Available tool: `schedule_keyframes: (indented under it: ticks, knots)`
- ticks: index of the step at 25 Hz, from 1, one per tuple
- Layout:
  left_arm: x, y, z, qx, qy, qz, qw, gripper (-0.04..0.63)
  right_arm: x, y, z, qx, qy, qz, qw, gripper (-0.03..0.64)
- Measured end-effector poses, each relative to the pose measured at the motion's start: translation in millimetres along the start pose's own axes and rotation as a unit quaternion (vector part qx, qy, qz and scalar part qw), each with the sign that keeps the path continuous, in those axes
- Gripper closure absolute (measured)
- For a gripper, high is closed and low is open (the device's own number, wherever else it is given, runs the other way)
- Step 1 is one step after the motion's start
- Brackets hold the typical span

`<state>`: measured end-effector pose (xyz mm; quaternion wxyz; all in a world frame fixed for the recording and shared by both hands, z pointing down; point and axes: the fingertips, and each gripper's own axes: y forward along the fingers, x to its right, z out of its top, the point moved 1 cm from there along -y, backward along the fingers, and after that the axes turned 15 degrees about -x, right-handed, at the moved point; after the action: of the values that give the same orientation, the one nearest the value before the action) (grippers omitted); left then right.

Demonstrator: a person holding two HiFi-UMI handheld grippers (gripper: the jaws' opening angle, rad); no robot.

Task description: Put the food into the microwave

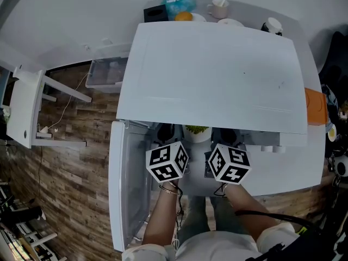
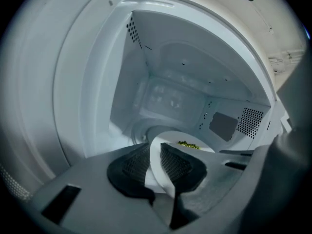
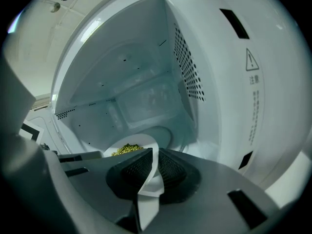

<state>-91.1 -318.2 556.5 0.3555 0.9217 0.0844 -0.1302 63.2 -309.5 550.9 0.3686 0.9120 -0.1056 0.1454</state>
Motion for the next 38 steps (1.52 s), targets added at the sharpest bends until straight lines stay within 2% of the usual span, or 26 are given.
schedule_keyframes:
  ticks: [6, 11, 15, 28, 38]
  knots:
    - [-2, 4, -1, 0.001, 0.015, 0.009, 0.9998, 0.526, 0, 6, 0, -0.005, -0.019, -0.014, 1.000, 0.569]
    - [-2, -1, -1, 0.016, 0.035, 0.043, 0.9983, 0.526, -3, 3, 3, 0.005, -0.049, -0.030, 0.998, 0.569]
    - [-4, -11, 3, 0.033, 0.045, 0.060, 0.9967, 0.526, -1, 0, -3, 0.000, -0.053, -0.031, 0.998, 0.569]
    - [6, -43, -7, 0.032, 0.018, 0.056, 0.9978, 0.526, -11, -26, 0, 0.005, -0.079, -0.013, 0.997, 0.569]
    - [37, -76, -25, 0.001, 0.015, 0.023, 0.9996, 0.528, -27, -60, -11, -0.024, -0.116, 0.032, 0.992, 0.581]
